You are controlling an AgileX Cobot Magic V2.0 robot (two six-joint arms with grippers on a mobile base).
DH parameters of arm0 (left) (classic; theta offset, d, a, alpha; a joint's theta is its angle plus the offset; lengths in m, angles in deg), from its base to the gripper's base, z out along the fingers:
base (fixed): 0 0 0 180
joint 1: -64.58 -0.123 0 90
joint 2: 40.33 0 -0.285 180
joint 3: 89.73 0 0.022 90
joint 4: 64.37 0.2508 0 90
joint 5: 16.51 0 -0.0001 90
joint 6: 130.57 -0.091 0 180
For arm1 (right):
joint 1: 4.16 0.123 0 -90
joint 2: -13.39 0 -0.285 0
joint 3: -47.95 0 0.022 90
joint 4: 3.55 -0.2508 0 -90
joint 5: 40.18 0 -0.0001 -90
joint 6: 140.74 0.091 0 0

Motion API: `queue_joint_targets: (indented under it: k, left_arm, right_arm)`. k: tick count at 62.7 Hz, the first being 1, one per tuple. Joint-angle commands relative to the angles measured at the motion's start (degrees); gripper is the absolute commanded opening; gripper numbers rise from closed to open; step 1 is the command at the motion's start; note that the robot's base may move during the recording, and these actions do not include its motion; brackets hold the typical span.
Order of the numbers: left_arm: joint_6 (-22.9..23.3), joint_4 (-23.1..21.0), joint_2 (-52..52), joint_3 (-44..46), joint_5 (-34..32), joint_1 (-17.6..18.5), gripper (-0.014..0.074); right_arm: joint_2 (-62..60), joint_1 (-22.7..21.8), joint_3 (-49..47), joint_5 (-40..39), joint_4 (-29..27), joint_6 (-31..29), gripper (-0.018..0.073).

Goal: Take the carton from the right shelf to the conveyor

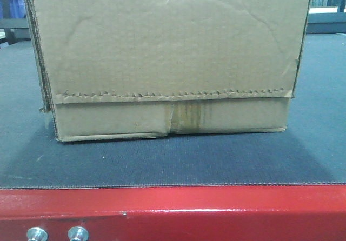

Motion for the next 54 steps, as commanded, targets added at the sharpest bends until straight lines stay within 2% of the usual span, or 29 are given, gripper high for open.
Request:
queue_joint_targets:
  k: [1,54]
  left_arm:
    - [-0.3,-0.3,-0.3,0.1,-1.1,-0.1,0.0003]
    - [-0.3,-0.3,-0.3,0.1,-1.1,-0.1,0.0003]
  right_arm:
    - [-0.2,-0.1,0.0,-1.6,-0.4,-0.6,-0.0069]
    - [-0.2,-0.1,0.0,-1.6,-0.4,-0.6,-0.0069]
